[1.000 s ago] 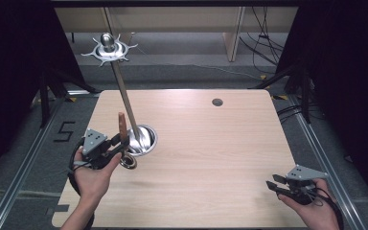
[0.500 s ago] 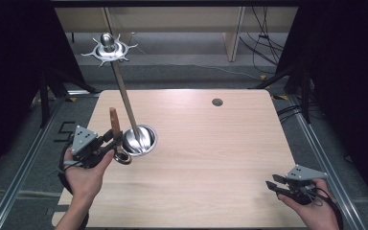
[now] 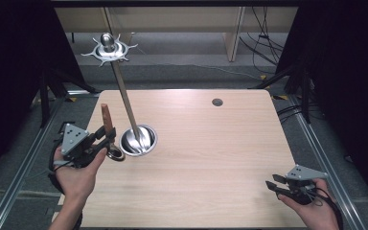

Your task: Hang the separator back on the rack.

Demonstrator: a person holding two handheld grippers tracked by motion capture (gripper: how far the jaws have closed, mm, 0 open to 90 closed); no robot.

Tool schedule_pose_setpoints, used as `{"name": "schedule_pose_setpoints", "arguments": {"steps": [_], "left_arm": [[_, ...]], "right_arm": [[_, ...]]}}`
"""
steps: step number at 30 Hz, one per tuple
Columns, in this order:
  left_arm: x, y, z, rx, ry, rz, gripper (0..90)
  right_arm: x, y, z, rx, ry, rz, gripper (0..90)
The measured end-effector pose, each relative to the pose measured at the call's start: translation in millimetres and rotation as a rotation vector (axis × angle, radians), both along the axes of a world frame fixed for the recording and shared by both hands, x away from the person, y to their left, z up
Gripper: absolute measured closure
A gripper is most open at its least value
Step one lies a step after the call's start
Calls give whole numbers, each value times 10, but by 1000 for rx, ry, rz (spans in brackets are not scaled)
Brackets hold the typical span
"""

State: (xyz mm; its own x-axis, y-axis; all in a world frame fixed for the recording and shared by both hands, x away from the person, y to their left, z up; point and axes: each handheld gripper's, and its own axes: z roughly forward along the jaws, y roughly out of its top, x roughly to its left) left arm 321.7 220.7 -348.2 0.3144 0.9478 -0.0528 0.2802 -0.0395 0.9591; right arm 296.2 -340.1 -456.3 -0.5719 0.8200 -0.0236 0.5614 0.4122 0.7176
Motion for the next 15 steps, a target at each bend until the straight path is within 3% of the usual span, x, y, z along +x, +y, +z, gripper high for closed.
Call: {"name": "schedule_pose_setpoints", "arguments": {"steps": [11,15], "left_arm": [[3,42,75,-1,-20,14,675],[2,42,93,-13,-53,33,675]], "right_arm": [[1,6,-2,2,3,-2,609],[12,-6,-4,-10,-7,8,609]]}}
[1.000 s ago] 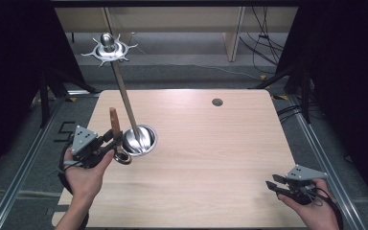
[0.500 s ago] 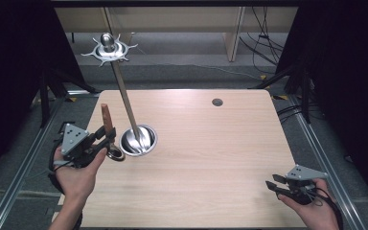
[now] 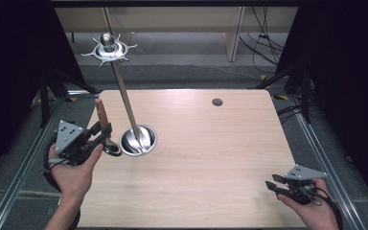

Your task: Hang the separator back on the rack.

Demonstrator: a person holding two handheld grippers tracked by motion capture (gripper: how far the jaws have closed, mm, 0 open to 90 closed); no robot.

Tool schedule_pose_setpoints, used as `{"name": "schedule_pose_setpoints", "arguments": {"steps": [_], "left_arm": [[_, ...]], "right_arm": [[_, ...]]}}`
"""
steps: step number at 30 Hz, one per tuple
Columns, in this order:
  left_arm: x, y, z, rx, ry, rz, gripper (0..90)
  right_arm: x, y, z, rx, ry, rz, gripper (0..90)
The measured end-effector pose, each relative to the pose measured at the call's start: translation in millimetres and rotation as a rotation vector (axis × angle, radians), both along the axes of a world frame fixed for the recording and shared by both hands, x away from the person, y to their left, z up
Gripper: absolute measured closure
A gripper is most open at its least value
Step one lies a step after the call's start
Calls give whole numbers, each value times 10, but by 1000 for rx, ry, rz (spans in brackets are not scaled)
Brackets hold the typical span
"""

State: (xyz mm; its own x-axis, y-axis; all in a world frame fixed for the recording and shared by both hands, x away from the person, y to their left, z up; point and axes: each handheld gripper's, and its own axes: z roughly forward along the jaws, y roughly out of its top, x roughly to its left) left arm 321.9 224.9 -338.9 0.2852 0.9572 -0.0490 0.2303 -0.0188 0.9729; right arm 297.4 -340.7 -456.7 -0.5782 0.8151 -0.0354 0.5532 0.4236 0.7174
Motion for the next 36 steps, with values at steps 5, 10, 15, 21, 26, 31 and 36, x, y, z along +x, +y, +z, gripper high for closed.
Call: {"name": "schedule_pose_setpoints", "arguments": {"steps": [5,10,15,21,26,31,36], "left_arm": [[6,1,31,-15,-52,29,675],[30,-11,77,-19,-74,32,675],[42,-36,111,-25,-90,33,675],[56,-57,134,-28,-97,32,675],[65,-72,165,-25,-98,27,675],[86,-79,191,-25,-98,23,675],[102,-102,226,-24,-109,21,675]], "right_arm": [[3,0,-2,1,4,2,609],[1,-1,1,-1,0,0,609],[1,-5,0,0,-2,1,609],[5,-18,-2,-4,-13,10,609],[-2,-8,7,2,-1,1,609],[0,-10,3,1,-3,3,609],[-5,-1,2,8,4,-4,609]]}}
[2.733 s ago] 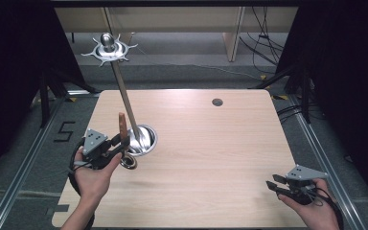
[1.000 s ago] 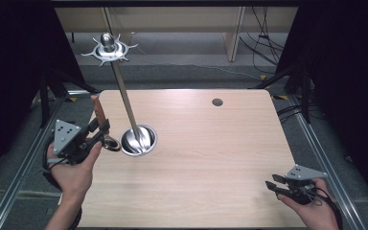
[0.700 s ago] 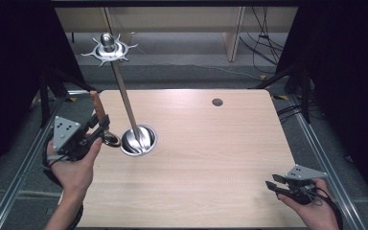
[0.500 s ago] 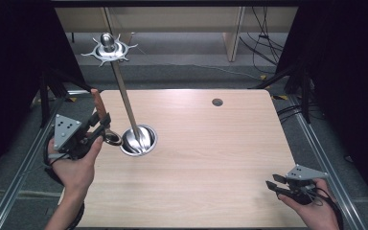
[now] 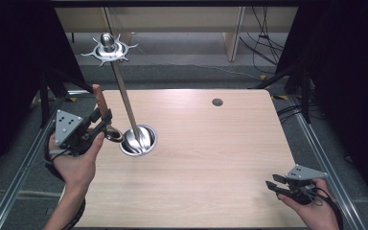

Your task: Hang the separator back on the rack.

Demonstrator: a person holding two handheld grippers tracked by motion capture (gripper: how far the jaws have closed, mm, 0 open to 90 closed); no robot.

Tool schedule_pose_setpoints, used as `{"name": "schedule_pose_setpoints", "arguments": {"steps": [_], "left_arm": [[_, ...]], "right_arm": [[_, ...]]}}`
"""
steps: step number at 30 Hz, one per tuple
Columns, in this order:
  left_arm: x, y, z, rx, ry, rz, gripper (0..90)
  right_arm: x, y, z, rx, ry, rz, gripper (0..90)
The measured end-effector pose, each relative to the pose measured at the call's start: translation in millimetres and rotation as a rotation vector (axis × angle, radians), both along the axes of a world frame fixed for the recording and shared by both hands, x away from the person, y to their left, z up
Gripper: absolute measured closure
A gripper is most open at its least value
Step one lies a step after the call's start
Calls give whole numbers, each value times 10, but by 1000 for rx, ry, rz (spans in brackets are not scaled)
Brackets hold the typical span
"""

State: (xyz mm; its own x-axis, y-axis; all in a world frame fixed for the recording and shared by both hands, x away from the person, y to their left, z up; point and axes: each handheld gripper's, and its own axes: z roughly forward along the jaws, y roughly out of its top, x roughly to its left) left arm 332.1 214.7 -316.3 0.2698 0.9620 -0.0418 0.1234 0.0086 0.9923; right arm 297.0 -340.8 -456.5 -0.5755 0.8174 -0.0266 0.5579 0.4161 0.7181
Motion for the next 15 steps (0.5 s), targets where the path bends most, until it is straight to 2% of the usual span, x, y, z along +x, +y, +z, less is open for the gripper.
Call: {"name": "schedule_pose_setpoints", "arguments": {"steps": [3,8,15], "left_arm": [[13,-6,22,7,-3,0,675],[40,-8,73,18,-5,4,675],[64,-13,98,20,-1,1,675]], "right_arm": [[-12,10,0,6,10,-10,609],[4,-7,2,-5,-7,7,609],[4,-7,3,-5,-6,7,609]]}}
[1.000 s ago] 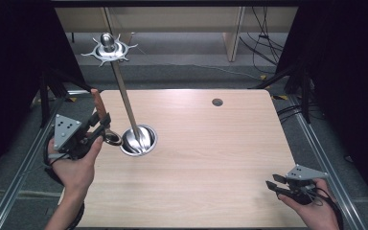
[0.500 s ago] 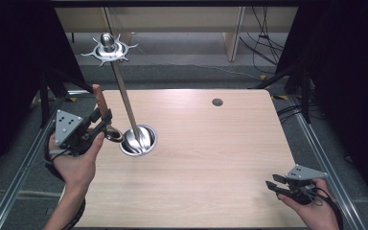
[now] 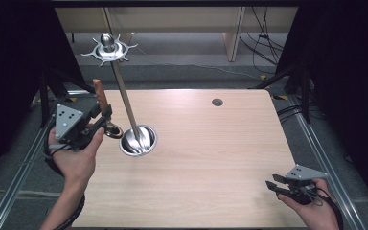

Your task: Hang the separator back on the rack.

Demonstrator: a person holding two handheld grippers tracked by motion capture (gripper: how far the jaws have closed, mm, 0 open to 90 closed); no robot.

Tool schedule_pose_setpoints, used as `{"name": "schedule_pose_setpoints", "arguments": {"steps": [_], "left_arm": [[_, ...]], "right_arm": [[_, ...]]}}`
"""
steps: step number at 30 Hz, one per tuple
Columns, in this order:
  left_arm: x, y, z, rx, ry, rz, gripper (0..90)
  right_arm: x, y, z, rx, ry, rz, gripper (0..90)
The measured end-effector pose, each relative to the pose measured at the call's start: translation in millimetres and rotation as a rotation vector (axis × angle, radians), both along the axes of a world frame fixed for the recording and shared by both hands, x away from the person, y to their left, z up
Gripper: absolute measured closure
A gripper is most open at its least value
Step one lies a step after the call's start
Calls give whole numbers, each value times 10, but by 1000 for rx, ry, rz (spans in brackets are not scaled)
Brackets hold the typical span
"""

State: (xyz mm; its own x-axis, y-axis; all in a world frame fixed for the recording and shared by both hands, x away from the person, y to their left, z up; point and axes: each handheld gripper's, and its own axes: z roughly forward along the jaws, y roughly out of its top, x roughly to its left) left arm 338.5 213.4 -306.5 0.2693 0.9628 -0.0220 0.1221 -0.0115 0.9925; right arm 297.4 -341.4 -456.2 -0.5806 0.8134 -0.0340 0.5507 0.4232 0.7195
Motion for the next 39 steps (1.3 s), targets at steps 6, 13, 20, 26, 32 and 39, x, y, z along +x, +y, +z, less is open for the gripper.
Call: {"name": "schedule_pose_setpoints", "arguments": {"steps": [6,13,20,26,32,39], "left_arm": [[38,-10,31,-1,1,-2,674],[78,-30,62,1,5,0,674],[120,-30,89,5,13,-2,674],[142,-33,109,6,13,-2,674],[168,-39,127,6,16,-5,674],[199,-38,161,8,18,-7,674]], "right_arm": [[-11,12,-1,7,9,-10,609],[-11,12,-1,7,9,-9,609],[-14,12,4,8,11,-12,609],[-12,13,2,8,12,-12,609],[-13,14,3,11,13,-12,608],[-3,10,-2,6,6,-6,608]]}}
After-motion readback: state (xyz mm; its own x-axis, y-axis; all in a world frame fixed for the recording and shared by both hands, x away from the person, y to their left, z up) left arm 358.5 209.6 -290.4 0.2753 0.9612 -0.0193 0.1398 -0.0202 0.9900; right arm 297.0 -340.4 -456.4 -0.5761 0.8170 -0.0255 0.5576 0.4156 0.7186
